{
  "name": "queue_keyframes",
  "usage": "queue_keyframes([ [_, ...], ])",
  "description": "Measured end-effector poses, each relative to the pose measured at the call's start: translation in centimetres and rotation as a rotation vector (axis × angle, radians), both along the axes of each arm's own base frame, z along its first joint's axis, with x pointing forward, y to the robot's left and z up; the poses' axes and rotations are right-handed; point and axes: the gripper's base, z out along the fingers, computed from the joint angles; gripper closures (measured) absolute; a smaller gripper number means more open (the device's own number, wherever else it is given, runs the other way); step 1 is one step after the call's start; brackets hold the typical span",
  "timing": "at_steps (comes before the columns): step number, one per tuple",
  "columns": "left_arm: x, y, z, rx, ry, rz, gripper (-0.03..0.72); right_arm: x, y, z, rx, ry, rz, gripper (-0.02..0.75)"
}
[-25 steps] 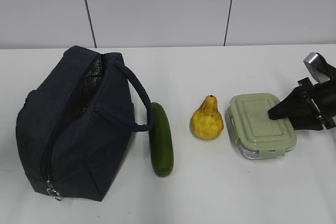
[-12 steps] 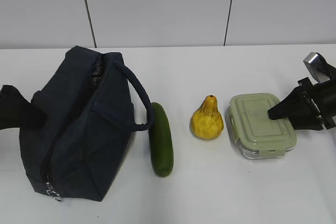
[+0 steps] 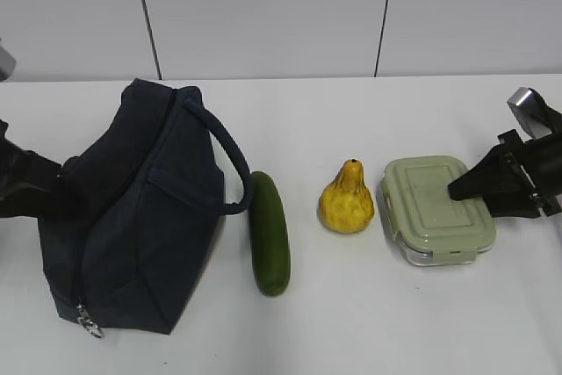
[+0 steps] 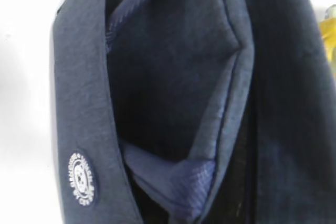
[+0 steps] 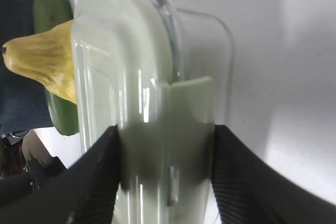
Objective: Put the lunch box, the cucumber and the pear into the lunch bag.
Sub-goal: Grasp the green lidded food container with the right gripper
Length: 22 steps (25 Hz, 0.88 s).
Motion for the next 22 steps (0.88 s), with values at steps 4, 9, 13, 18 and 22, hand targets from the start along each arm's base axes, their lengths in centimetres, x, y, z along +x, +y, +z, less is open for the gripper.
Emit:
queue_keyframes([
  [4,-0.2,-0.5,1.2,-0.081,-0.058,0.0,0.685,0.0,0.0,0.0,0.003,0.0,-0.001,0.352],
  [9,-0.7,-0.9,3.4,-0.166,-0.174,0.016,0.687,0.0,0.0,0.0,0.005,0.0,-0.001,0.352],
  [13,-0.7,-0.9,3.5,-0.167,-0.181,0.016,0.687,0.0,0.1,0.1,0.011,0.001,0.0,0.353],
  [18,-0.5,-0.8,3.5,-0.154,-0.209,0.02,0.687,0.0,0.1,0.1,0.016,0.0,-0.002,0.354],
  [22,0.0,-1.4,2.9,-0.149,-0.204,0.003,0.687,0.0,0.1,0.1,0.014,-0.009,0.003,0.354],
])
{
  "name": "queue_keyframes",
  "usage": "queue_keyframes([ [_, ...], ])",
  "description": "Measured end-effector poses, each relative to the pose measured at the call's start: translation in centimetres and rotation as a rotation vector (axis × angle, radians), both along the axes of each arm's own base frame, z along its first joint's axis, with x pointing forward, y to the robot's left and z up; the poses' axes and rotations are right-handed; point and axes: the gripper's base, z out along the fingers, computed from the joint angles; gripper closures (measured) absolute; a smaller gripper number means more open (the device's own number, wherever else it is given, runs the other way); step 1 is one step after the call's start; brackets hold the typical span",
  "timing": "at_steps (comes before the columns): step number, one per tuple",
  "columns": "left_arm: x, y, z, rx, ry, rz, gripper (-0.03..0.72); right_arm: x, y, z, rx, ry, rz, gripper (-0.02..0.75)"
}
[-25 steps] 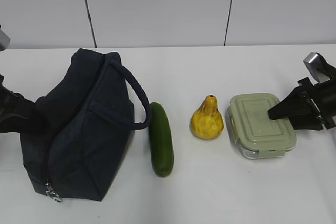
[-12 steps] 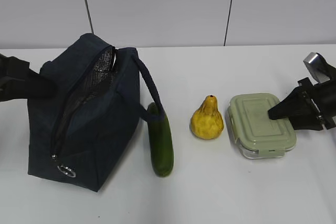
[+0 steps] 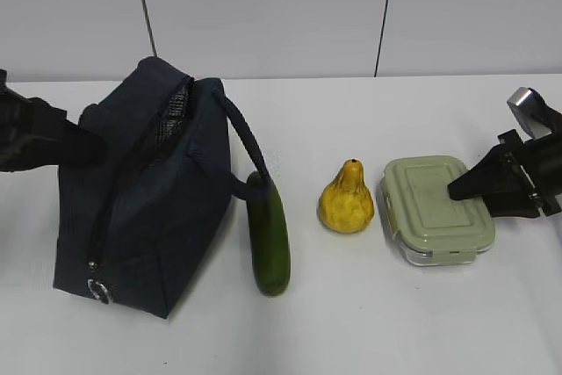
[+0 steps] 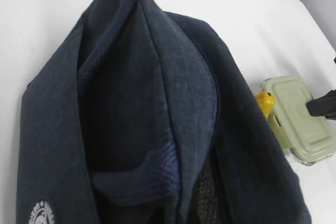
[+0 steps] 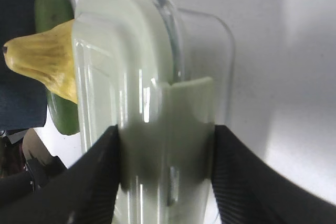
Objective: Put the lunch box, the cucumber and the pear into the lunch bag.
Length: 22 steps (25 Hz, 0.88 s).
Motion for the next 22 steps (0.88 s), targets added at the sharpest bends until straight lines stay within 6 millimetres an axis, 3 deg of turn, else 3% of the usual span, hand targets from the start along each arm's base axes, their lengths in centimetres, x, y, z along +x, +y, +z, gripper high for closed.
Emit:
queue_keyframes([
  [8,0.0,-2.3,-0.3,0.031,-0.055,-0.06,0.687,0.1,0.0,0.0,0.009,-0.017,-0.002,0.354],
  [22,0.2,-2.2,-0.2,0.04,-0.077,-0.041,0.687,0.3,-0.1,0.8,-0.016,-0.062,-0.005,0.355],
])
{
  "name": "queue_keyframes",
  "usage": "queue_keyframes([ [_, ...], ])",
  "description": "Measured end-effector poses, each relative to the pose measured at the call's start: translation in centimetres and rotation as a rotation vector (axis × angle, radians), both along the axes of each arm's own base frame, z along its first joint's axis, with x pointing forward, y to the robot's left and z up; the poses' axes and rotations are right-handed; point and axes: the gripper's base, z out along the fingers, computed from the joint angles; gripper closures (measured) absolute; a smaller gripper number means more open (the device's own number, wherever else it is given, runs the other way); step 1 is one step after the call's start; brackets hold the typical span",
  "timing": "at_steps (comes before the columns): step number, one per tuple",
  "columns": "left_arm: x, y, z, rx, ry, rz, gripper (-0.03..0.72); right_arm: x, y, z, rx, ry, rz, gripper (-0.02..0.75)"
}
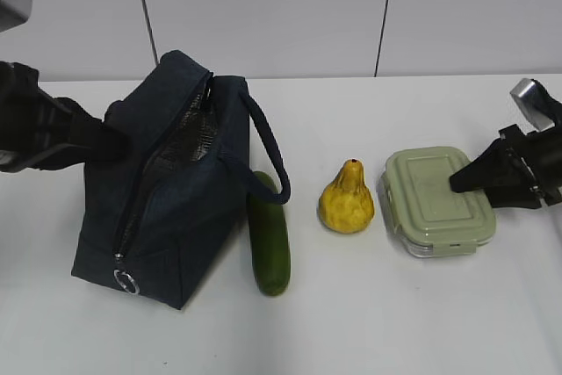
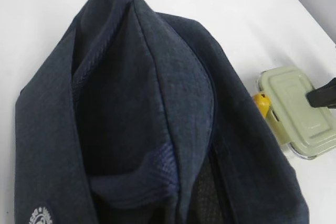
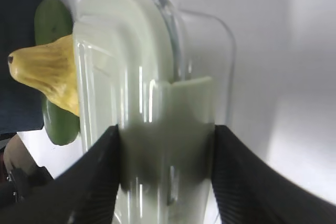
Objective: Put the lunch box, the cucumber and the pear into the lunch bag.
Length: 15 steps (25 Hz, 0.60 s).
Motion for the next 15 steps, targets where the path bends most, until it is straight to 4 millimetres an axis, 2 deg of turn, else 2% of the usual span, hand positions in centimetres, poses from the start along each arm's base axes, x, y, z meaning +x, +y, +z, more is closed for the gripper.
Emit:
queue_keyframes([
  [15,0.0,0.0,0.0,0.0,-0.002,0.002,0.687,0.1,-0.1,1.2,-0.019,-0.034,-0.026,0.355],
])
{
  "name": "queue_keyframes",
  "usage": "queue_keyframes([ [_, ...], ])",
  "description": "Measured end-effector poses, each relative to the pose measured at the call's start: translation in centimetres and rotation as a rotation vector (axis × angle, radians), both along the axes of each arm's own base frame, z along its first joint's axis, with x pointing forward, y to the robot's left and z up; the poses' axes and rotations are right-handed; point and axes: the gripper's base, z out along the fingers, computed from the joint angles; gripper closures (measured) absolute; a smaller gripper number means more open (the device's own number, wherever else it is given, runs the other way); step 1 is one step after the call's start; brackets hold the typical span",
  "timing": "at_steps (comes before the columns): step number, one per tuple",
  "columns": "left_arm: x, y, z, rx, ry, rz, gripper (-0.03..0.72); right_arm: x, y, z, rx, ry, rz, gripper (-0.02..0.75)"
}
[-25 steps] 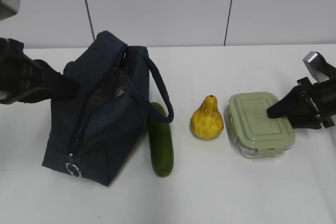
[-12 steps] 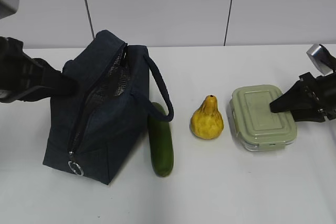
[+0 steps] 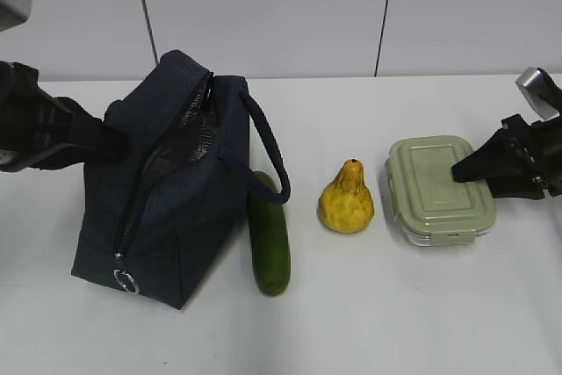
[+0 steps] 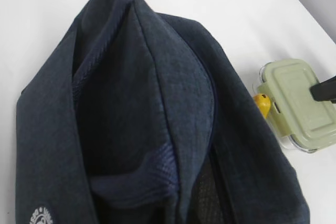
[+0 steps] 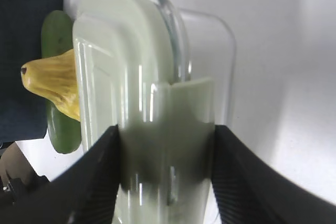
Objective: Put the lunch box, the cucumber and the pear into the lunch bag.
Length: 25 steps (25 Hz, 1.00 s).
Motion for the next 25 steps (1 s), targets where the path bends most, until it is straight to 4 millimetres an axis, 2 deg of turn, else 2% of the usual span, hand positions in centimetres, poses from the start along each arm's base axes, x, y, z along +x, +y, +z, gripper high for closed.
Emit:
queue_keyframes([
  [10,0.0,0.0,0.0,0.0,0.0,0.001,0.687,0.1,0.0,0.2,0.016,0.026,-0.037,0.355],
  [25,0.1,0.0,0.0,0.002,-0.005,0.006,0.687,-0.2,0.2,4.1,0.026,-0.023,-0.098,0.355],
])
